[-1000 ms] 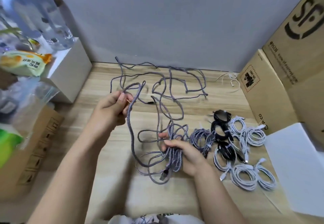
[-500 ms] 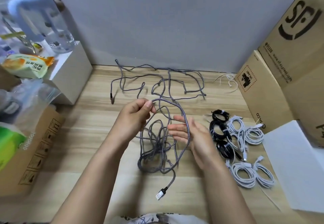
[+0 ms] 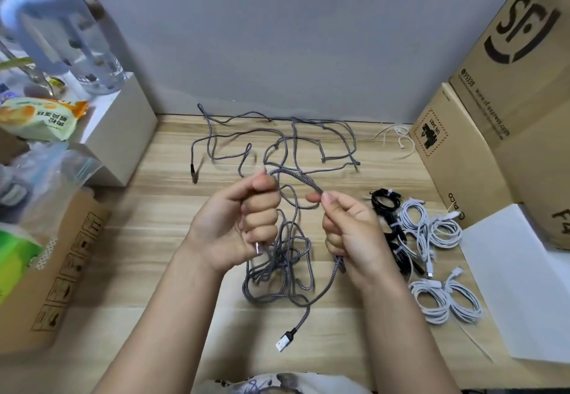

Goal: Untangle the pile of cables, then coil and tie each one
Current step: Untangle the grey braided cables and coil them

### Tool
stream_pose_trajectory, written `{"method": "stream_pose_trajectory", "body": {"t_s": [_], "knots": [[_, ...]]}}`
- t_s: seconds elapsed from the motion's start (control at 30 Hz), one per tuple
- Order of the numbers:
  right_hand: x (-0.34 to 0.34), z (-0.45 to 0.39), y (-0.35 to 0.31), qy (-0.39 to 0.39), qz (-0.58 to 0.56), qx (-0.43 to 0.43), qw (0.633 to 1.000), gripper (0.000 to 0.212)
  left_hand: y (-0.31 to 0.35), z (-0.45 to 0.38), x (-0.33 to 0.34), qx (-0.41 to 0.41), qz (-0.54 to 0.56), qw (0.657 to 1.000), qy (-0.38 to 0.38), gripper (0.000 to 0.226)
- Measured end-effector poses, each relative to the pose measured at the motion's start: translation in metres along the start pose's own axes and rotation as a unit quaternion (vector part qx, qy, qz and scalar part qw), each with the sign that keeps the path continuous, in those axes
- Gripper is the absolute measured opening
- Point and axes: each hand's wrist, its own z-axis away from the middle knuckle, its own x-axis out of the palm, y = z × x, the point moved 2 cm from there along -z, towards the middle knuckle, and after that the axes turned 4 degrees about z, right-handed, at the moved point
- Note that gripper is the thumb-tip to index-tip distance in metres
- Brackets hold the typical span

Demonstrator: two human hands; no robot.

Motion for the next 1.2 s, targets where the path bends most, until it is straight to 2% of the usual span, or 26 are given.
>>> {"method": "stream_pose_trajectory", "body": {"t_s": [0.13, 0.17, 0.23, 0.27, 0.3, 0.37, 0.53, 0.67, 0.77, 0.83, 0.9, 1.0, 1.1, 1.2], "knots": [[0.017, 0.002, 0.012, -0.014, 0.213, -0.057, 0.975, 0.029, 0.001, -0.007, 0.019, 0.042, 0.121, 0.99, -0.06, 0.022], [0.021, 0.004, 0.015, -0.028, 0.233, -0.056, 0.97, 0.034, 0.0, -0.012, 0.023, 0.074, 0.113, 0.99, -0.042, 0.026], [0.026, 0.009, 0.018, -0.052, 0.232, -0.025, 0.971, 0.04, -0.001, -0.022, 0.021, 0.169, 0.019, 0.983, 0.063, 0.036], [0.026, 0.012, 0.016, -0.067, 0.215, -0.002, 0.974, 0.039, 0.0, -0.025, 0.019, 0.218, -0.061, 0.966, 0.124, 0.038], [0.026, 0.015, 0.013, -0.083, 0.199, 0.018, 0.976, 0.035, -0.001, -0.027, 0.015, 0.256, -0.132, 0.944, 0.16, 0.038], [0.025, 0.019, 0.008, -0.101, 0.19, 0.041, 0.976, 0.025, -0.004, -0.031, 0.01, 0.285, -0.205, 0.918, 0.187, 0.035], [0.02, 0.025, 0.005, -0.116, 0.231, 0.053, 0.965, 0.024, -0.009, -0.029, 0.01, 0.257, -0.299, 0.903, 0.169, 0.015], [0.014, 0.03, 0.001, -0.184, 0.085, 0.147, 0.968, 0.017, -0.007, -0.026, 0.01, 0.221, -0.317, 0.911, 0.142, 0.022], [0.006, 0.029, -0.004, -0.195, 0.045, 0.151, 0.968, 0.018, 0.002, -0.022, 0.004, 0.182, -0.365, 0.899, 0.159, 0.031], [0.002, 0.024, -0.007, -0.165, 0.088, 0.116, 0.976, 0.019, 0.003, -0.02, 0.0, 0.125, -0.433, 0.877, 0.166, 0.031], [-0.003, 0.018, -0.01, -0.102, 0.194, 0.012, 0.976, 0.018, -0.001, -0.016, -0.003, 0.058, -0.496, 0.851, 0.165, 0.029], [-0.007, 0.009, -0.013, 0.012, 0.354, -0.157, 0.922, 0.013, -0.006, -0.015, -0.001, 0.012, -0.499, 0.858, 0.123, 0.024], [-0.005, 0.008, -0.021, 0.066, 0.354, -0.244, 0.901, 0.027, -0.008, -0.011, 0.001, -0.008, -0.494, 0.868, 0.057, 0.027], [-0.007, 0.0, -0.026, 0.078, 0.221, -0.249, 0.94, 0.024, -0.015, -0.01, -0.002, 0.004, -0.425, 0.905, -0.007, 0.027]]}}
